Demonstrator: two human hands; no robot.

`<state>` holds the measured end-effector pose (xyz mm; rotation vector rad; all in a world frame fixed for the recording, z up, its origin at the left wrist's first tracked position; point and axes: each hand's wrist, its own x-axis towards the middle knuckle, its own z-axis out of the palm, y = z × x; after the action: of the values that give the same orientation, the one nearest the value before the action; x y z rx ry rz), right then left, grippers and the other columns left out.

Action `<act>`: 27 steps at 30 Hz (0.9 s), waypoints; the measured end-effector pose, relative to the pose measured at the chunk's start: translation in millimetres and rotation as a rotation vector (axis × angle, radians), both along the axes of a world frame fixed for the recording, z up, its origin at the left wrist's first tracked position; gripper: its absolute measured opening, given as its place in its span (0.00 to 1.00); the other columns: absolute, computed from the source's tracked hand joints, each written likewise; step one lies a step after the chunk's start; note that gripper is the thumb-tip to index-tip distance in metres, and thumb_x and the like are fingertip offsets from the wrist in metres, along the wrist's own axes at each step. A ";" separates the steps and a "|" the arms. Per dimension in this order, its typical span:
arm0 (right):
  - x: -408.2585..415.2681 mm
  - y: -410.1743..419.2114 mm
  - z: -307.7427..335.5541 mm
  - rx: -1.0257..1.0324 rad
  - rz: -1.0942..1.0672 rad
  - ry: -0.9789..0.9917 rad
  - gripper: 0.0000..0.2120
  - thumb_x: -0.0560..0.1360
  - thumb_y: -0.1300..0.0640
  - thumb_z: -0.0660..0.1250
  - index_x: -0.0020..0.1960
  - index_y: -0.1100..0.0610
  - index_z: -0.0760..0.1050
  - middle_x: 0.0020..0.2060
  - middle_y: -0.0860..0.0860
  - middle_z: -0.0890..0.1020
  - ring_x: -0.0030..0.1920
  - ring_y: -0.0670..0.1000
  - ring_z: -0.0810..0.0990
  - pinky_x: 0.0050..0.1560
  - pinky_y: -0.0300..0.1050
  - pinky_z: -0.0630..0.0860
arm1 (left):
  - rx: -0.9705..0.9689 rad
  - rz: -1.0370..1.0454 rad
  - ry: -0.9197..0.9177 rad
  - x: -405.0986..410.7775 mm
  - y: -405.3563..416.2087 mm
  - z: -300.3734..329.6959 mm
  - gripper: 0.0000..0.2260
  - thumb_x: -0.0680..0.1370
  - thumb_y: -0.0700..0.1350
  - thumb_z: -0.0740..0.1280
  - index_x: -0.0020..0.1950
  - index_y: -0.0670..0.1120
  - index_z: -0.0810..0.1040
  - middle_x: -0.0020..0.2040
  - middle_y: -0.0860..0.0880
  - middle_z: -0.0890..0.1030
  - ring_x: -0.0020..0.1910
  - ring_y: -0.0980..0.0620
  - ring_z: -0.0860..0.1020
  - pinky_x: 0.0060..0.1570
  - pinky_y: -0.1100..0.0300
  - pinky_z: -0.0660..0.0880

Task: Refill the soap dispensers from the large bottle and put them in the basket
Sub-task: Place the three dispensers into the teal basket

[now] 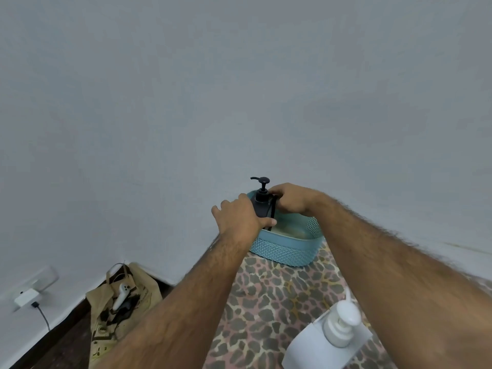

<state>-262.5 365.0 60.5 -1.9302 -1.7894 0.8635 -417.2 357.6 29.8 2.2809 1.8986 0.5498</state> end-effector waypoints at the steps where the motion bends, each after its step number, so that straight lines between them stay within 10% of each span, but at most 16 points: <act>1: 0.4 -0.1 -0.3 -0.013 0.012 0.026 0.27 0.69 0.72 0.57 0.65 0.57 0.76 0.57 0.54 0.81 0.61 0.55 0.77 0.66 0.54 0.73 | 0.007 -0.001 0.002 -1.0 0.0 -1.0 0.33 0.66 0.72 0.69 0.59 0.49 0.74 0.55 0.50 0.81 0.59 0.47 0.74 0.62 0.48 0.63; 15: 4.4 -31.8 20.9 -0.022 -0.046 -0.024 0.30 0.75 0.71 0.56 0.75 0.55 0.64 0.73 0.58 0.67 0.72 0.56 0.67 0.73 0.55 0.64 | 0.149 -0.030 -0.089 -9.5 -18.1 5.8 0.31 0.70 0.69 0.69 0.64 0.50 0.74 0.58 0.49 0.79 0.59 0.47 0.76 0.59 0.49 0.68; 27: 24.6 -132.4 51.0 -0.049 -0.193 -0.059 0.22 0.75 0.69 0.65 0.67 0.56 0.73 0.61 0.59 0.77 0.56 0.55 0.79 0.53 0.50 0.81 | 0.139 -0.361 -0.440 -31.8 -124.9 2.9 0.16 0.79 0.56 0.66 0.61 0.49 0.80 0.55 0.55 0.81 0.53 0.58 0.78 0.55 0.59 0.76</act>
<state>-237.9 232.6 111.6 -2.1390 -1.5934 0.7990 -449.1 232.7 32.7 2.2618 1.2487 1.0472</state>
